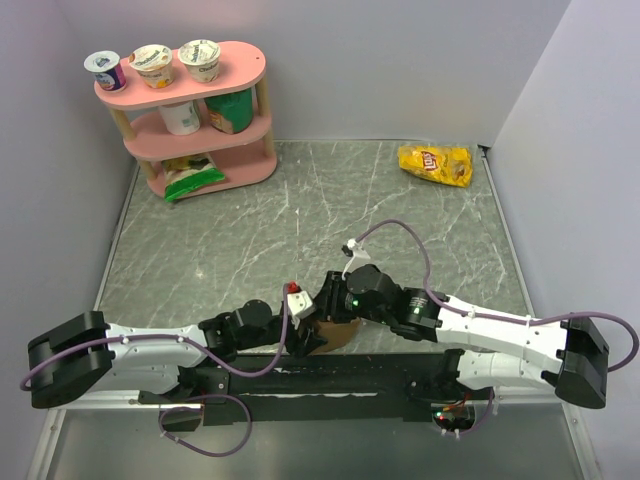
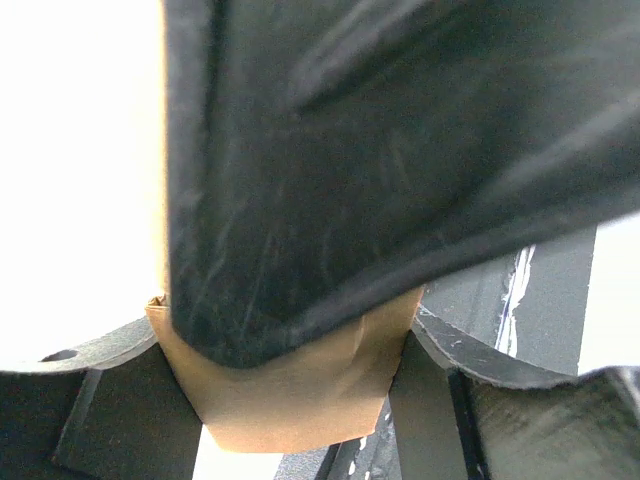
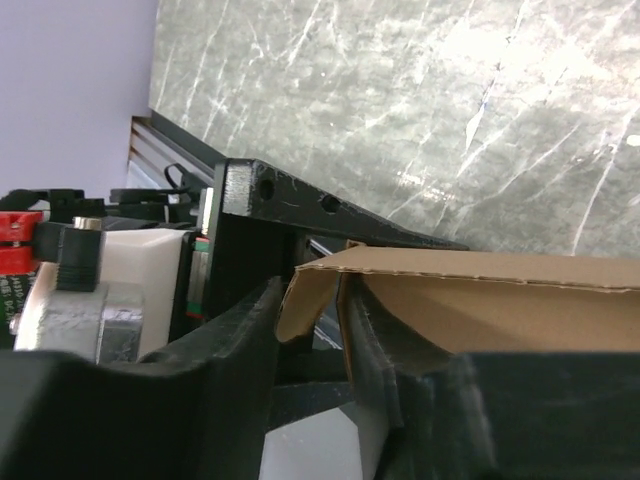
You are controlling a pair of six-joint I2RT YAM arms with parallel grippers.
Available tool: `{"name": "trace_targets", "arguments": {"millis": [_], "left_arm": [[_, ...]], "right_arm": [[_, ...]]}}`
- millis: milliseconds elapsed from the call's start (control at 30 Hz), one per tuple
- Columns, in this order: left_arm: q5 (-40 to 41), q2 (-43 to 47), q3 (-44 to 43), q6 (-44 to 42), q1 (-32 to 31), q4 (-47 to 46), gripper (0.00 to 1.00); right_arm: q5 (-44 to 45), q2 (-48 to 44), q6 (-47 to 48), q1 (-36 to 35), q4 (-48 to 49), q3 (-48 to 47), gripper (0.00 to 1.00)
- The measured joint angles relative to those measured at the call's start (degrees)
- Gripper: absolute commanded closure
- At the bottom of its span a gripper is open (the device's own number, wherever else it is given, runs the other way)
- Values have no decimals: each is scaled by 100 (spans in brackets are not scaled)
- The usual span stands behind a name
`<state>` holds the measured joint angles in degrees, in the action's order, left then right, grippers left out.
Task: Fold the paper box
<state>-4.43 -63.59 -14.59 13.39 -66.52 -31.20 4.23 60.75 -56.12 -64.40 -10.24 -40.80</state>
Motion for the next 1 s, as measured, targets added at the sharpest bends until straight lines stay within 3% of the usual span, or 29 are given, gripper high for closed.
{"name": "trace_targets", "arguments": {"millis": [500, 767, 1000], "left_arm": [[-247, 127, 28, -44, -2, -44, 67], [-369, 4, 28, 101, 39, -72, 67], [-935, -146, 28, 391, 437, -245, 67]], "right_arm": [[28, -400, 330, 107, -267, 74, 96], [-81, -306, 525, 122, -136, 138, 100], [68, -190, 780, 24, -146, 70, 100]]}}
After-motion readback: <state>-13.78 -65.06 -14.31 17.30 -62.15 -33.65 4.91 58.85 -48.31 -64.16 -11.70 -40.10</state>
